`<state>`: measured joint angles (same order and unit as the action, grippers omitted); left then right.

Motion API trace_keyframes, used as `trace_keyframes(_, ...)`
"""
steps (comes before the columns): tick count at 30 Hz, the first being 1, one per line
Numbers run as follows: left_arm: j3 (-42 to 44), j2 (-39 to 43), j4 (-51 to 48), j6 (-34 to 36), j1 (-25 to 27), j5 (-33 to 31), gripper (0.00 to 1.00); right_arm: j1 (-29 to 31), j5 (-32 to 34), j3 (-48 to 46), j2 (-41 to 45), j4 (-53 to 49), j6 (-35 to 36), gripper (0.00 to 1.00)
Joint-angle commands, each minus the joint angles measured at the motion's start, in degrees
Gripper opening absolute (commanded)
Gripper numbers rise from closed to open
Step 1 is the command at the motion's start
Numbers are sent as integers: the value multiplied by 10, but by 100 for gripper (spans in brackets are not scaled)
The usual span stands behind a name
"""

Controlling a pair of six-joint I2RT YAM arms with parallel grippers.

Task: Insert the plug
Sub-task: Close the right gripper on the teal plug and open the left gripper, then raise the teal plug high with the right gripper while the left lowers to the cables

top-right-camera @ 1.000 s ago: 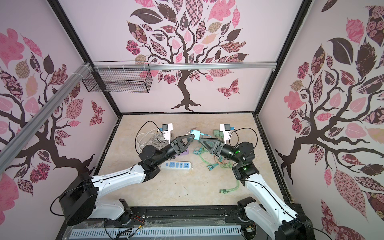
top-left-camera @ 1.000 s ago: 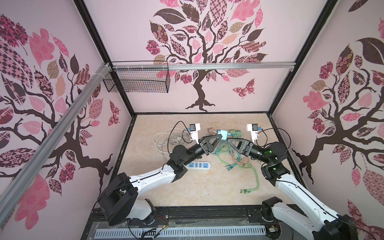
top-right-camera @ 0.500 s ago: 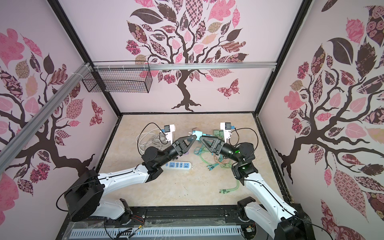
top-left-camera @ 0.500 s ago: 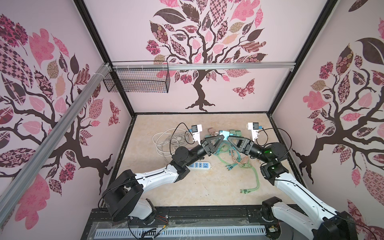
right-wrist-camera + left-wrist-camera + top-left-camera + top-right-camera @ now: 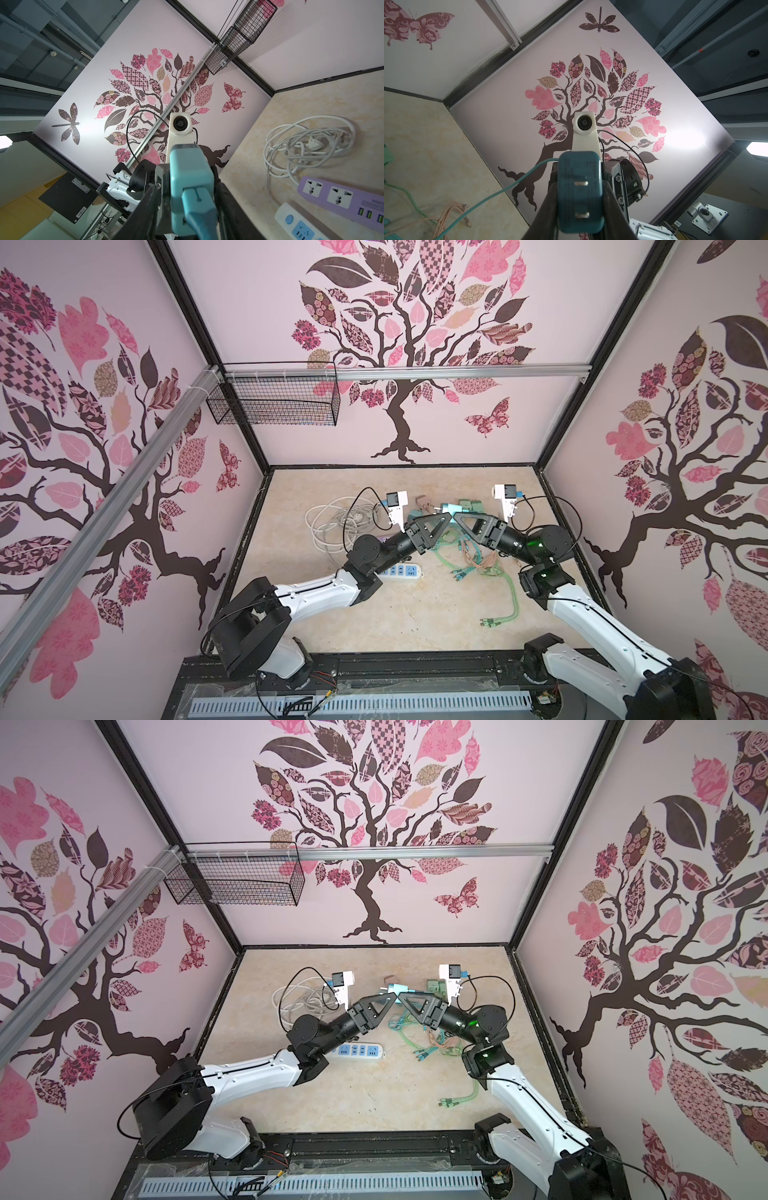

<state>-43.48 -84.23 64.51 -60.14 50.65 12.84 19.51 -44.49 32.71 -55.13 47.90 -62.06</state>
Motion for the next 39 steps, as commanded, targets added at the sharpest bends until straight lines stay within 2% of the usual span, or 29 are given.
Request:
trace_keyframes(1, -10, -10, 18, 3, 6, 7, 0, 4, 7, 22, -2, 28, -3, 45)
trace_keyframes(5, -11, -14, 19, 2, 7, 8, 0, 4, 8, 24, -1, 31, -4, 42)
trace_keyframes(9, -10, -15, 20, 2, 10, 9, 0, 4, 14, 22, 3, 30, -1, 31)
trace_keyframes(15, -7, -14, 21, -3, 9, 11, 1, 4, 17, 23, 8, 5, 17, 21)
trace_keyframes(20, 19, 13, 14, 7, 6, -6, 23, 4, 29, 51, 20, -104, 88, 12)
trace_keyframes(24, 48, 57, -32, 14, -9, -11, 54, 4, 39, 97, 13, -214, 167, 9)
trace_keyframes(28, 74, 116, -92, 32, -31, -4, 61, 4, 36, 146, -15, -281, 221, 8)
trace_keyframes(34, 109, 243, -246, 83, -69, -2, 64, 3, 27, 246, -88, -382, 306, 8)
trace_keyframes(39, 92, 375, -587, 169, -107, -76, 65, 4, 34, 343, -177, -515, 428, 7)
